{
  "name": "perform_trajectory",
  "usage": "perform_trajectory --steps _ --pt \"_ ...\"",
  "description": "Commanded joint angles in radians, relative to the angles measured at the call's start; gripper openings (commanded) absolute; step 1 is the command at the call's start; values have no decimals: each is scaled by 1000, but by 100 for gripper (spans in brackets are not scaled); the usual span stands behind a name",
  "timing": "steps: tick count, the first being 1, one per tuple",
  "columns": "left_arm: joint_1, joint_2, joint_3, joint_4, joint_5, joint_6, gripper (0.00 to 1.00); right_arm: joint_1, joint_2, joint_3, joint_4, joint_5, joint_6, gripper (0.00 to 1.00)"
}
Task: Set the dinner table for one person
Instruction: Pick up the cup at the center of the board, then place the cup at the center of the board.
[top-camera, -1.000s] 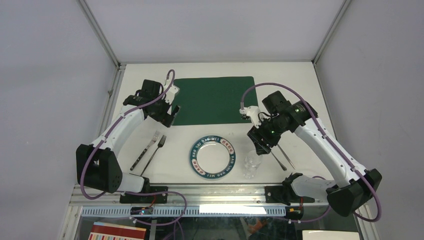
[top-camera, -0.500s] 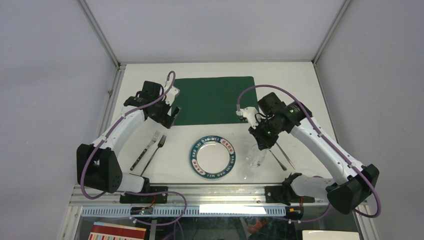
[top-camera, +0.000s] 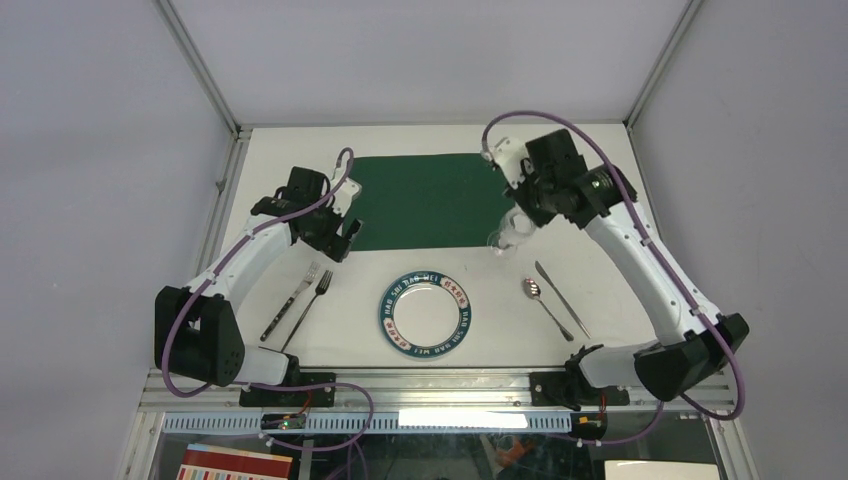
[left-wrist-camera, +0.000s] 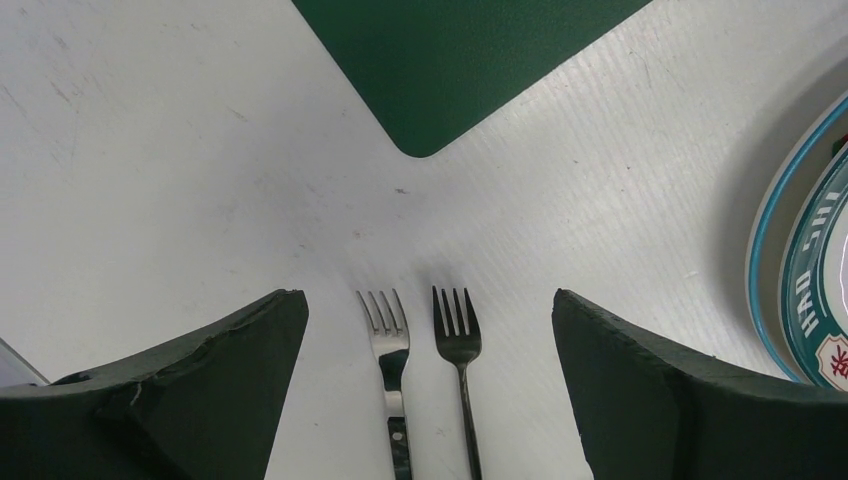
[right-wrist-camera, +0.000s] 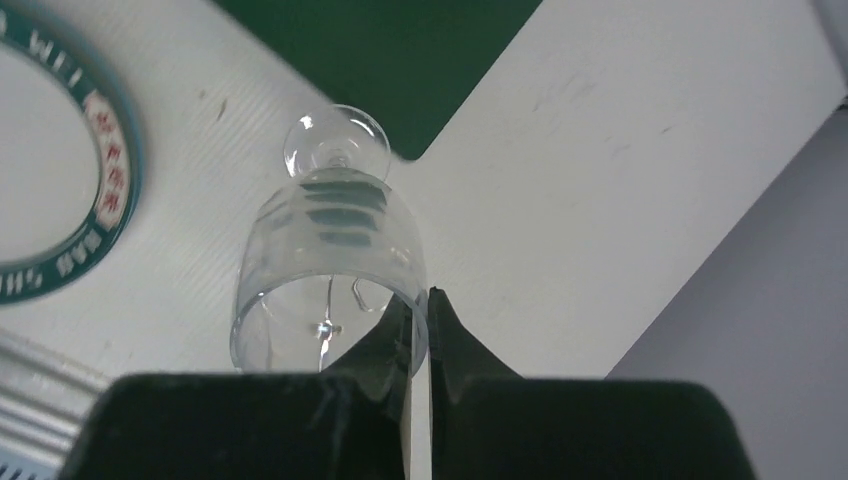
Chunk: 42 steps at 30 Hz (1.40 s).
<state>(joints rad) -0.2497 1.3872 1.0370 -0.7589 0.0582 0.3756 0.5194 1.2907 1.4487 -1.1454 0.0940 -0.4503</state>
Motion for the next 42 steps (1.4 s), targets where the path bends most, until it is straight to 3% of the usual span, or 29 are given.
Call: perform_trajectory --steps 1,5,11,18,26,42 --pt "-9 -44 -8 48 22 -17 99 -93 105 144 263 79 -25 0" --pt "-8 -38 -22 63 29 -20 99 -127 266 243 429 211 3 0" --pt "-11 -40 -48 96 34 -33 98 -233 638 621 397 254 60 0" --pt "-16 -52 -86 128 45 -47 98 -300 853 868 443 266 81 0" --pt "-20 -57 -116 144 22 -40 98 -351 797 766 511 218 158 0" --pt "-44 -16 -117 166 43 -54 98 -398 664 602 425 116 247 0"
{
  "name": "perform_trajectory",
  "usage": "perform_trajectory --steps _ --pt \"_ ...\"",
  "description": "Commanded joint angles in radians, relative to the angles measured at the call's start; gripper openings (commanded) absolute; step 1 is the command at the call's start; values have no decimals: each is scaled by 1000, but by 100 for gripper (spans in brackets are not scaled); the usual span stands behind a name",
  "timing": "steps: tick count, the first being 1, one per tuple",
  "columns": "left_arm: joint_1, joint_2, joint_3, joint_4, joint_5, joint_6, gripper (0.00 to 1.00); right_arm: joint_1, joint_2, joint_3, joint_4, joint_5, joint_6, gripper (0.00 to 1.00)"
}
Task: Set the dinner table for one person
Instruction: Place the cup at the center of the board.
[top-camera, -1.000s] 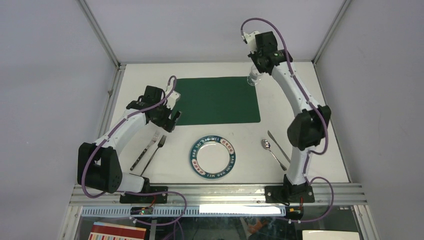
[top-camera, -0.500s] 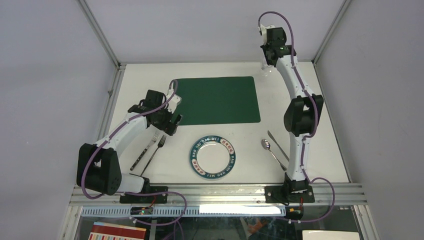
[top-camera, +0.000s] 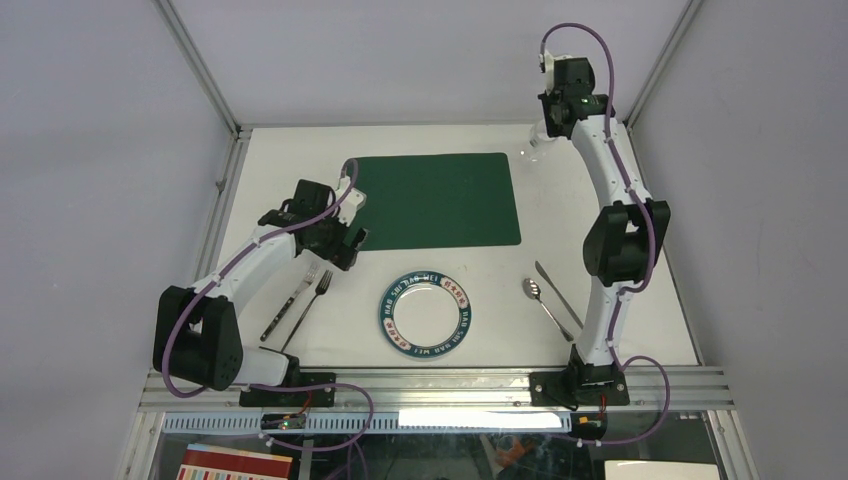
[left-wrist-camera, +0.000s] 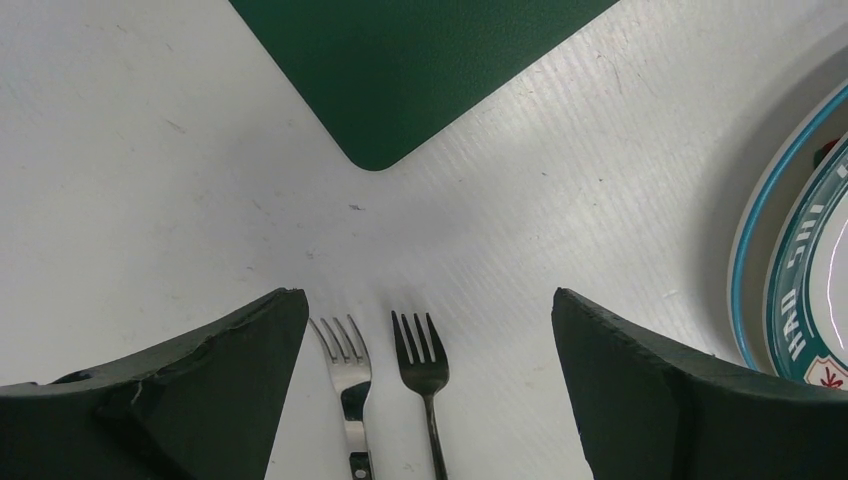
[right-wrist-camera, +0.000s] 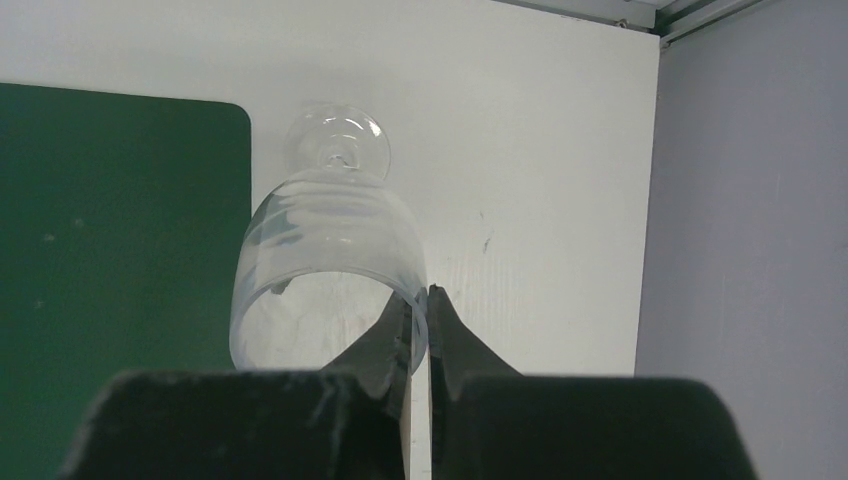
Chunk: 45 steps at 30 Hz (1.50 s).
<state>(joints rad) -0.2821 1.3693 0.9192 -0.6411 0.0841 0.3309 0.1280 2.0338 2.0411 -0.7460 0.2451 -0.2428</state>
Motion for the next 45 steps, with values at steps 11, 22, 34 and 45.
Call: perform_trajectory --steps 11,22,34,45 --pt "-29 -26 -10 49 8 -13 99 -21 -67 -69 51 -76 83 0" --pt "-36 -23 -8 49 -9 -13 99 -25 -42 -73 50 -96 86 0" --pt "-43 -24 -41 51 -9 -13 99 -24 -38 -78 95 -99 84 28" --pt "-43 -41 -67 55 -22 -11 99 -24 76 20 86 -106 81 27"
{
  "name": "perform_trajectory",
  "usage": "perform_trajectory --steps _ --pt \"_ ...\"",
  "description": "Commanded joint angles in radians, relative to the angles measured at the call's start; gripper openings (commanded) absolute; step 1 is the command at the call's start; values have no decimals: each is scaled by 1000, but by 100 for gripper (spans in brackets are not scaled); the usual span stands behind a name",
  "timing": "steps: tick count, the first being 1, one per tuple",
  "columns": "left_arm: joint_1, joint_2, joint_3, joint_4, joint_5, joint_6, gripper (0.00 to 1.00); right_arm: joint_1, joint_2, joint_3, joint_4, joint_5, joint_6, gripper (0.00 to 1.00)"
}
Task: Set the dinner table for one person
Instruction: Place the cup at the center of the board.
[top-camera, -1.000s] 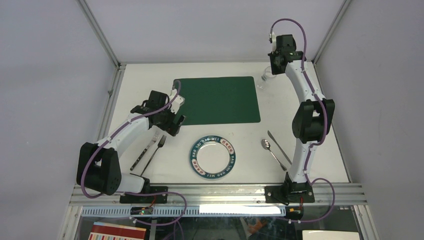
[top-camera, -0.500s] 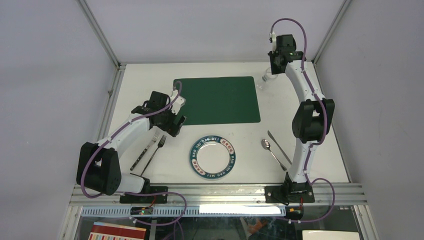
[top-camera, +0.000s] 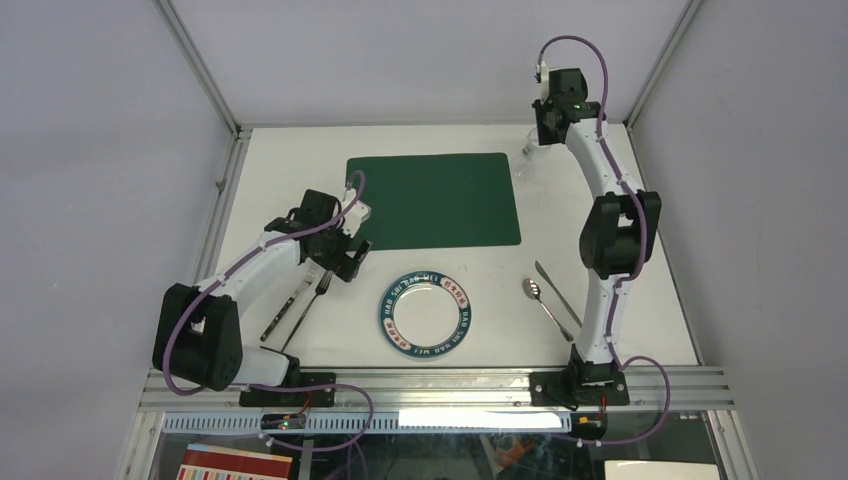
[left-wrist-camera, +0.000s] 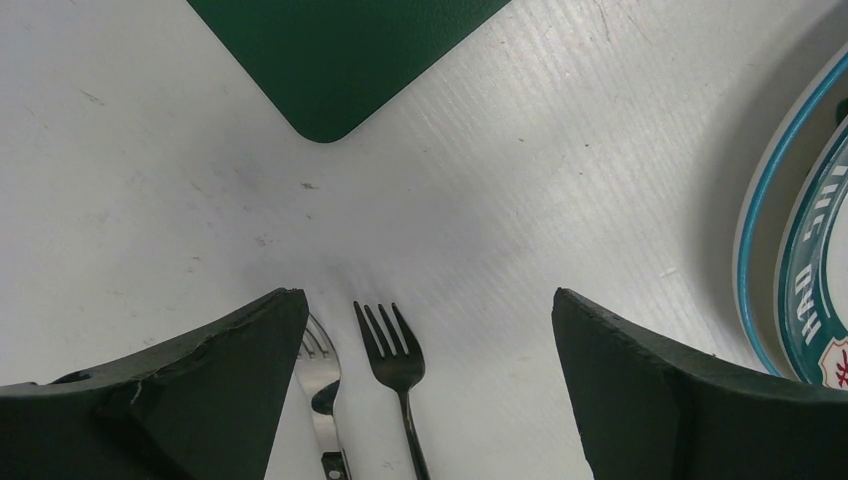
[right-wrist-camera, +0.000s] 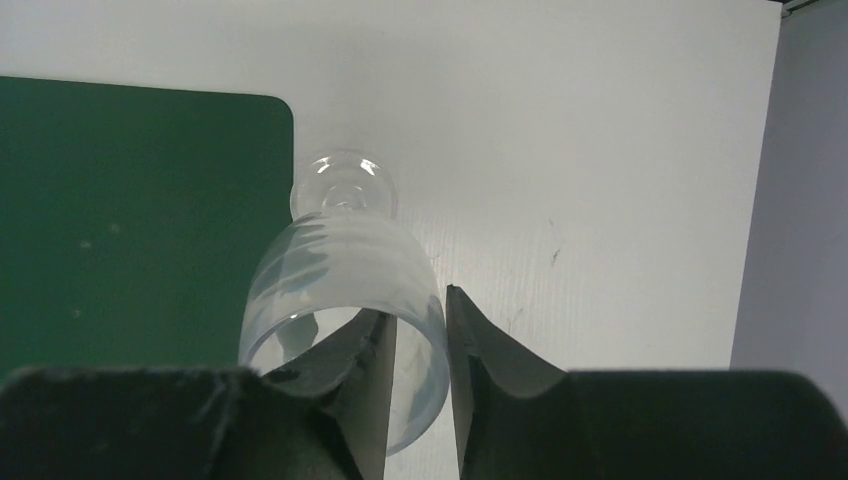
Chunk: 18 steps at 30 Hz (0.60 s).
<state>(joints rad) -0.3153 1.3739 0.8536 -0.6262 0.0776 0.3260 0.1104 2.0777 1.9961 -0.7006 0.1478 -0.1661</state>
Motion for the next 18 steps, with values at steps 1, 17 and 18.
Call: perform_trajectory --steps 1,17,18 --pt "-10 -47 -3 40 -17 -4 99 -6 44 73 41 -10 1 27" --pt "-10 -57 -27 40 -25 -8 99 -7 56 99 172 -9 -20 36" --pt "-10 -56 -27 40 -25 -8 99 -7 55 98 173 -9 -20 37"
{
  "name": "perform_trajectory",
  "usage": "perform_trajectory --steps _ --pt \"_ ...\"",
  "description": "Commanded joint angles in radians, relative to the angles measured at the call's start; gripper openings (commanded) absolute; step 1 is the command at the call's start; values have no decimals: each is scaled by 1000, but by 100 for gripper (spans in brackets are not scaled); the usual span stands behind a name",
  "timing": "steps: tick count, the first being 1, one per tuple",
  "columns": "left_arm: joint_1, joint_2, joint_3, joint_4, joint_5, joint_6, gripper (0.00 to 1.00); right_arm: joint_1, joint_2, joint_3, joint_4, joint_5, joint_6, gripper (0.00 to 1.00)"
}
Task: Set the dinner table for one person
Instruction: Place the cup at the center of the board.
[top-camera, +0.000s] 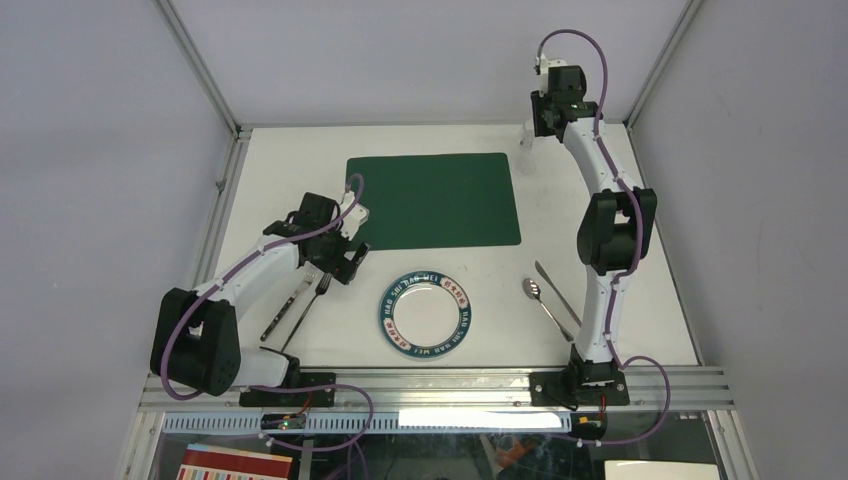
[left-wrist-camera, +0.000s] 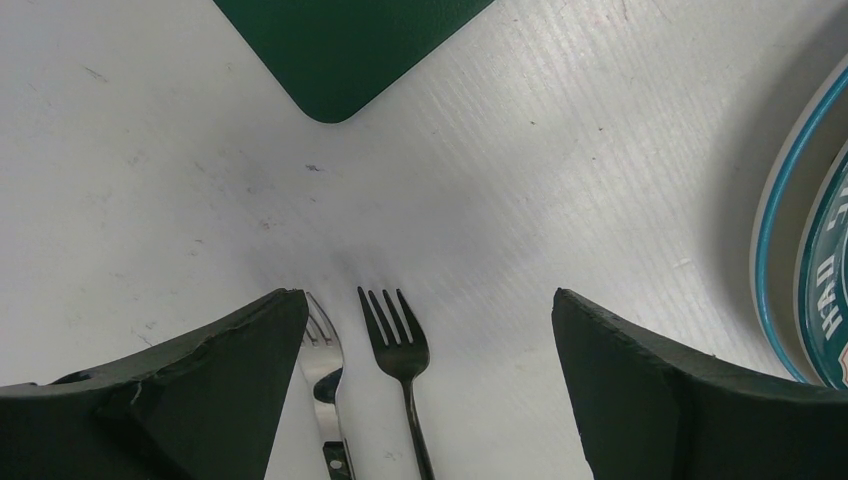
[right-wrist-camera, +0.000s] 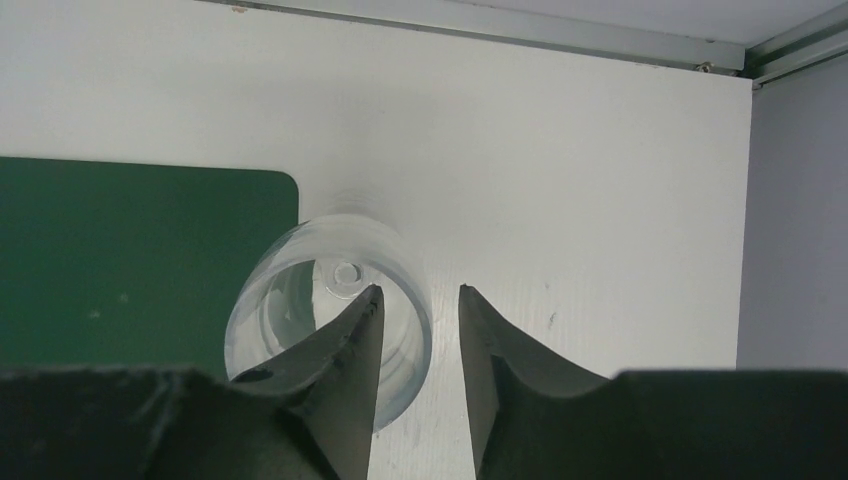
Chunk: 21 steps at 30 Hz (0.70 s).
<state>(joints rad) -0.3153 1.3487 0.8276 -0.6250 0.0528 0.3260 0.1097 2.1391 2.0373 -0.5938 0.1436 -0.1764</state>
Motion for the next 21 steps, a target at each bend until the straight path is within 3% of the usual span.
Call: perform_trajectory --steps 1,17,21 --pt "-11 -29 -1 39 1 -10 99 -6 -9 57 67 -7 -12 37" --pt "-11 -24 -8 38 2 -15 99 -7 -20 93 140 13 -24 38" --pt "-12 -37 -10 39 13 -16 99 -8 -42 66 229 37 -29 39"
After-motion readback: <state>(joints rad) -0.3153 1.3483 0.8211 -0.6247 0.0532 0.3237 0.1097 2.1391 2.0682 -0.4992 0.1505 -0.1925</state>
